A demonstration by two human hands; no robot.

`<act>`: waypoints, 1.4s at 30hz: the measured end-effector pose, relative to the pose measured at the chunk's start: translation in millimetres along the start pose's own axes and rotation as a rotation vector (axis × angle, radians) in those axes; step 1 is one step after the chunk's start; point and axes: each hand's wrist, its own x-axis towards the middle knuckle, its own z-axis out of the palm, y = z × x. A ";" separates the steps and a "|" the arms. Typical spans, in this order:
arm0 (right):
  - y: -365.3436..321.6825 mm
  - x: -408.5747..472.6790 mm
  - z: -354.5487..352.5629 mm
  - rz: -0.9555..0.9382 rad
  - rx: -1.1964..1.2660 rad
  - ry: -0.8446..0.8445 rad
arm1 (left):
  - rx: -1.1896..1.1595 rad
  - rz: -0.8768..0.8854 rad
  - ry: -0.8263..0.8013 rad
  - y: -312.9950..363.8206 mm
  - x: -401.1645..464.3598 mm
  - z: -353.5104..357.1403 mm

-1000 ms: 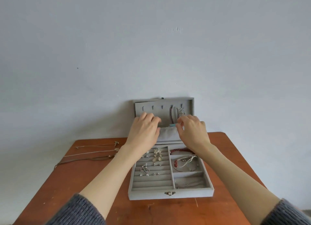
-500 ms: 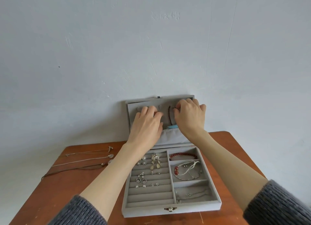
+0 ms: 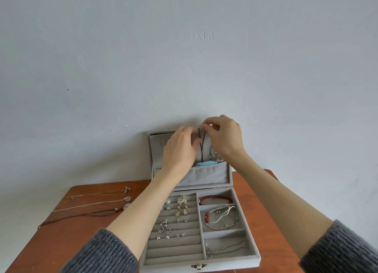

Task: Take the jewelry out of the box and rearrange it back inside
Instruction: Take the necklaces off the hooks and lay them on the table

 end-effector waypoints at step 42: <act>-130.6 -95.6 -7.4 0.318 0.198 -0.706 | -0.235 -0.542 -0.138 -109.5 -120.6 -264.0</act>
